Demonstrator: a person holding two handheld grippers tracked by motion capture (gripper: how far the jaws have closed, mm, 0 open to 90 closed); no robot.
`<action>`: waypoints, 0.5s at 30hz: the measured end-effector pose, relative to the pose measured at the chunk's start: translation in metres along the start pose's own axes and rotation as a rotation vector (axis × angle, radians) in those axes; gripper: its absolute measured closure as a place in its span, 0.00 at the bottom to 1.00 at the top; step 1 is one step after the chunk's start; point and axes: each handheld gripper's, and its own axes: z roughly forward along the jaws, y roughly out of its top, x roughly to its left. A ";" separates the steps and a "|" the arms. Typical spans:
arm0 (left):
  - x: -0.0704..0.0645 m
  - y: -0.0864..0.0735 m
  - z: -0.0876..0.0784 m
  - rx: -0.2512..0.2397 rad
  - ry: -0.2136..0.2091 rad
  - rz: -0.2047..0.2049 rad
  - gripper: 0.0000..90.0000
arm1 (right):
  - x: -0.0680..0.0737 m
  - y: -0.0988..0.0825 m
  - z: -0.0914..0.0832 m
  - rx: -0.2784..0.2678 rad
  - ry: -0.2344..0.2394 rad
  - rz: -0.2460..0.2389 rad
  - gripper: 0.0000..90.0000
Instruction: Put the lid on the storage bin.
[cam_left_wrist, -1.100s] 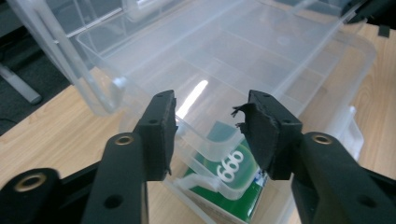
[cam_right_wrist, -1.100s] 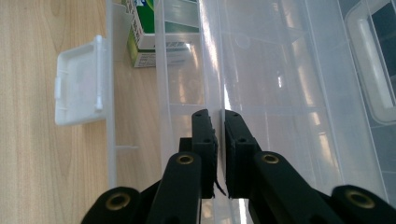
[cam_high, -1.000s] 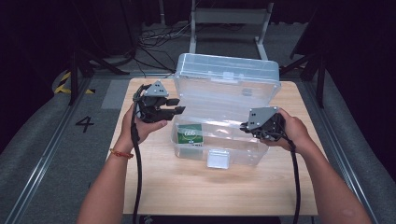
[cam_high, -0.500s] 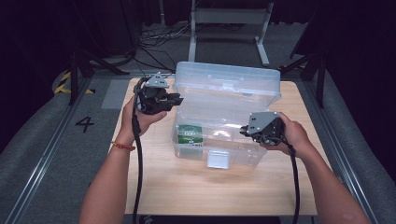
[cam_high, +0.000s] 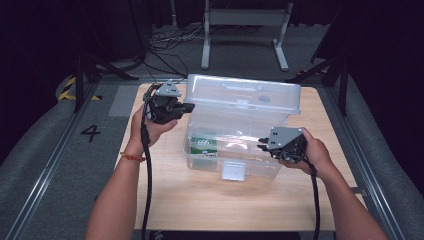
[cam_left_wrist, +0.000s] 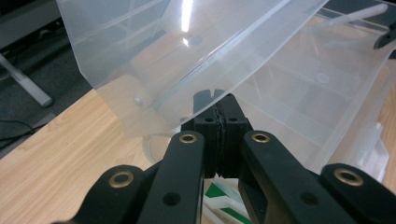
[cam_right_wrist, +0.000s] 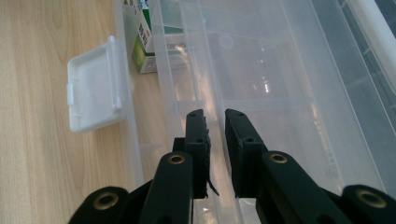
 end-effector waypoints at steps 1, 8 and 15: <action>-0.001 -0.001 -0.001 -0.002 0.001 0.005 0.99 | 0.000 -0.001 -0.001 -0.007 -0.003 0.012 0.88; -0.007 -0.005 -0.007 0.009 -0.020 0.018 0.99 | 0.004 -0.021 -0.018 -0.051 -0.031 0.088 0.83; -0.016 -0.017 -0.005 0.046 -0.026 0.031 0.99 | 0.005 -0.067 -0.051 -0.121 -0.071 0.247 0.74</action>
